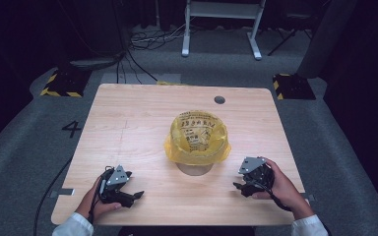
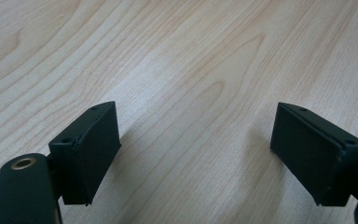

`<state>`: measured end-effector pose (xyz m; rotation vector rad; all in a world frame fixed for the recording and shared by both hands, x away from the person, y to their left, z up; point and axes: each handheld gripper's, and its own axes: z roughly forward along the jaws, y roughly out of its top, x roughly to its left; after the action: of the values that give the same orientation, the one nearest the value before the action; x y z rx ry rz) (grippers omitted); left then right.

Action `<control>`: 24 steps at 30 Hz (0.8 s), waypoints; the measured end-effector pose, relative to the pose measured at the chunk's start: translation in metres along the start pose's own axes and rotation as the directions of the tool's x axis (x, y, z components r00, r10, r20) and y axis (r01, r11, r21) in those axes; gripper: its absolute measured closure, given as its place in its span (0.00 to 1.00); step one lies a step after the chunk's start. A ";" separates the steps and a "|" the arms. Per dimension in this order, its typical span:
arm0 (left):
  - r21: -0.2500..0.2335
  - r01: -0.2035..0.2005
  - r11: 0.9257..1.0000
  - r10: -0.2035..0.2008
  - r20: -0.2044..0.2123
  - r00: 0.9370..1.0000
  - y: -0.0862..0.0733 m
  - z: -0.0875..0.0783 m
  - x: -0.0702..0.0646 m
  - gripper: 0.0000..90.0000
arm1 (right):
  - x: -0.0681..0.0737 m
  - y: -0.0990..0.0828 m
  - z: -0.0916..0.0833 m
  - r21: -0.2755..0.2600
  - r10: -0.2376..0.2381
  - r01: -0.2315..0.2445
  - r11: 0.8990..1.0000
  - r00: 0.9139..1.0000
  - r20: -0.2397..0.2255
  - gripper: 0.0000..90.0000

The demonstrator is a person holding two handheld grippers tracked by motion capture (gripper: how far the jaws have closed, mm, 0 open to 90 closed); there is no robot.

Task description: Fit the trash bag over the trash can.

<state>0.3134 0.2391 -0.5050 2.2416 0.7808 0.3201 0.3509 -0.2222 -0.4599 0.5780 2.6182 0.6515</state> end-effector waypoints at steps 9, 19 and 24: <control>0.000 0.000 1.000 0.000 0.000 1.000 0.000 0.000 0.000 0.17 | 0.003 -0.021 0.005 -0.018 0.026 -0.025 1.000 0.998 0.051 0.25; 0.000 -0.001 1.000 0.001 -0.001 1.000 0.000 0.000 0.000 0.17 | 0.005 -0.042 0.003 -0.088 0.084 -0.080 0.993 0.996 0.041 0.25; 0.000 0.000 1.000 0.000 0.000 1.000 0.000 0.000 0.000 0.17 | 0.003 -0.058 0.001 -0.144 0.155 -0.154 0.978 0.988 -0.006 0.24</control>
<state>0.3134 0.2391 -0.5050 2.2416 0.7808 0.3204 0.3318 -0.2670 -0.4909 0.7418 2.5126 0.8775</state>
